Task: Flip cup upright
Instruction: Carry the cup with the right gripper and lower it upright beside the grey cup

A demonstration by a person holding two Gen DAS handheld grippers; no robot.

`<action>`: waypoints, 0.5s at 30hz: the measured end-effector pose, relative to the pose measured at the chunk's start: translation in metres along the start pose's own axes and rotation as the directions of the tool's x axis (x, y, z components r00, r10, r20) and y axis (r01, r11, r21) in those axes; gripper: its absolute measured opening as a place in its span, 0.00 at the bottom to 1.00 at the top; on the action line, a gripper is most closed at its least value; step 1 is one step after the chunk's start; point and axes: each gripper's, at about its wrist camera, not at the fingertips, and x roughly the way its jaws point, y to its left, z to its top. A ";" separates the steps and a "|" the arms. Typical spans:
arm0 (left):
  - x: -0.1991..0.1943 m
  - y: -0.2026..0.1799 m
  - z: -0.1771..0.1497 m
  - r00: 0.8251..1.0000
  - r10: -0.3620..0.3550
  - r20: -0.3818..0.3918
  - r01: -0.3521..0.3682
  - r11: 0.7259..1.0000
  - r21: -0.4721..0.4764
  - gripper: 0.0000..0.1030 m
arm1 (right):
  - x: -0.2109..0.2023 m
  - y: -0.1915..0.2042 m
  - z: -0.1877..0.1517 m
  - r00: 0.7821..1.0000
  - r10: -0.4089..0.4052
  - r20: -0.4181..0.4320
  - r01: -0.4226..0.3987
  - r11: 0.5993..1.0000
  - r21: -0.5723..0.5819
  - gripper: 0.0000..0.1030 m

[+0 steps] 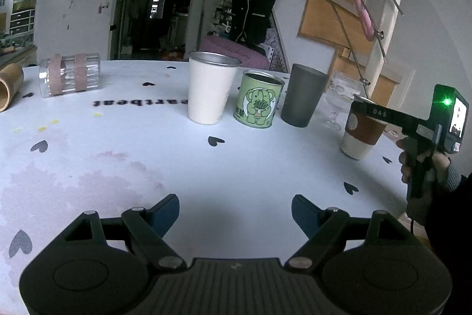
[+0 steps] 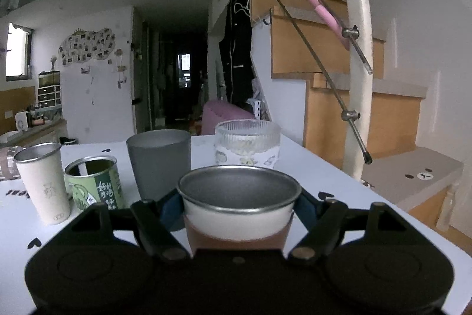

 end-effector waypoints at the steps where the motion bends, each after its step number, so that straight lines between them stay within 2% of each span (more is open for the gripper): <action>1: 0.000 0.000 0.000 1.000 -0.001 0.000 0.001 1.000 0.000 0.81 | -0.002 0.001 0.000 1.000 -0.001 -0.004 0.001 1.000 -0.003 0.77; 5: 0.000 -0.001 0.002 1.000 0.002 0.004 -0.002 1.000 -0.002 0.82 | -0.008 0.002 -0.002 1.000 -0.004 -0.012 0.004 1.000 -0.006 0.77; 9: -0.002 -0.002 0.005 1.000 0.014 0.013 -0.014 1.000 0.001 0.86 | -0.013 0.000 0.002 0.999 0.005 -0.042 -0.004 1.000 0.018 0.78; 12: -0.005 -0.003 0.009 0.999 0.026 0.026 -0.026 1.000 0.003 0.88 | -0.019 -0.004 0.006 0.997 0.032 -0.069 -0.028 0.998 0.059 0.82; 15: -0.007 -0.004 0.014 0.999 0.037 0.040 -0.038 0.999 0.007 0.89 | -0.034 -0.007 0.010 0.996 0.064 -0.060 -0.058 0.994 0.091 0.87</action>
